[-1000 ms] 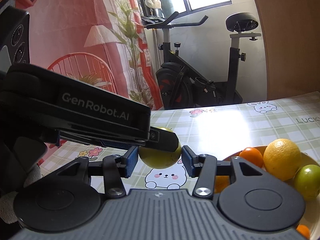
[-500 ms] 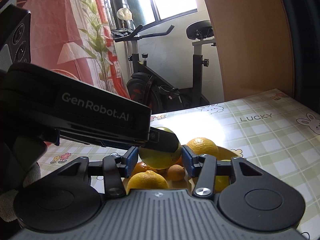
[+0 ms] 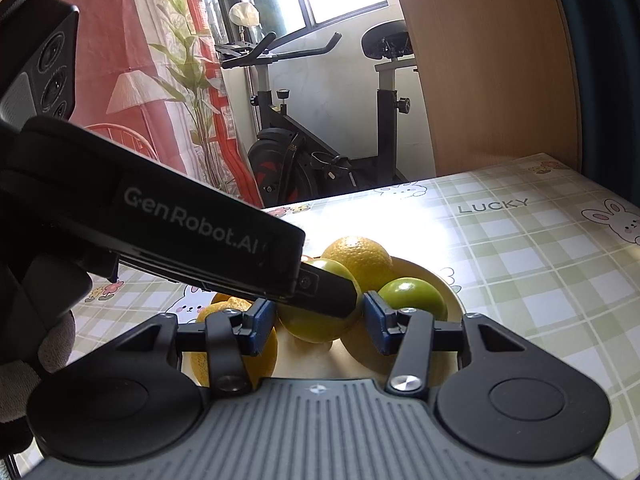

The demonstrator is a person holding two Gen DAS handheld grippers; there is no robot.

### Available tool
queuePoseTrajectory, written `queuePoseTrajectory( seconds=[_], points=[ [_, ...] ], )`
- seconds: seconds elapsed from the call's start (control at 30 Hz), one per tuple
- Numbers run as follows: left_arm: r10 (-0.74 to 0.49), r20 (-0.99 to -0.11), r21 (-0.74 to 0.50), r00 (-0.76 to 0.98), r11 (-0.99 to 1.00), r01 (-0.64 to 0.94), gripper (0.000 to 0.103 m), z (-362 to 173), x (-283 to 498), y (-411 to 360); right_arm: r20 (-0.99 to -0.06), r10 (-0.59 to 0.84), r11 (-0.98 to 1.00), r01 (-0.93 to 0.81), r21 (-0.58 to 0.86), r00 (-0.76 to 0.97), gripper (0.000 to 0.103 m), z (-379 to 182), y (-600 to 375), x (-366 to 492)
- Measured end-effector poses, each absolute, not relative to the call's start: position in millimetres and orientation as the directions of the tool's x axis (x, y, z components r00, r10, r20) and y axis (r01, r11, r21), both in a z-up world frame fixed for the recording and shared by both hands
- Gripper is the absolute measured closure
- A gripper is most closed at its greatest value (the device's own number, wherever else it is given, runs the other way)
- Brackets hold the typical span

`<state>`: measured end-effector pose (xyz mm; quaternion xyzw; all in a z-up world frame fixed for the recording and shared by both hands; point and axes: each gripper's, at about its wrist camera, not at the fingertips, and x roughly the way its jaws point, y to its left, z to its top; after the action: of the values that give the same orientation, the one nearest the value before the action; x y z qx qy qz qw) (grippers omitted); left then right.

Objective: Organize fruits

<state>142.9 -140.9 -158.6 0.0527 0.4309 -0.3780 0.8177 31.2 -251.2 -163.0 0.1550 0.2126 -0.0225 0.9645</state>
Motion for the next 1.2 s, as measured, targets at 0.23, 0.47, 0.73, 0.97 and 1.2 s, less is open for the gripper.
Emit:
queuePoseTrajectory(
  seconds=[0.23,0.47,0.73,0.97,1.2],
  points=[
    [-0.570,-0.746,-0.239,0.344,0.712,0.660,0.055,-161,145,-143,-0.425,0.046,0.938,0.107,0.329,0.904,0.052,-167,-258,34],
    [-0.572,-0.743,-0.241,0.347,0.713,0.659,0.055,-160,144,-141,-0.429,0.045,0.938,0.109,0.329,0.902,0.052,-168,-256,34],
    [-0.581,-0.726,-0.242,0.368,0.716,0.654,0.055,-154,141,-136,-0.453,0.034,0.943,0.123,0.311,0.891,0.052,-169,-255,40],
    [-0.565,-0.689,-0.192,0.454,0.747,0.637,0.054,-139,129,-123,-0.461,0.032,0.952,0.114,0.285,0.887,0.051,-171,-251,40],
    [-0.526,-0.650,-0.158,0.548,0.799,0.580,0.050,-126,112,-100,-0.459,0.028,0.957,0.108,0.269,0.888,0.050,-170,-250,38]
  ],
)
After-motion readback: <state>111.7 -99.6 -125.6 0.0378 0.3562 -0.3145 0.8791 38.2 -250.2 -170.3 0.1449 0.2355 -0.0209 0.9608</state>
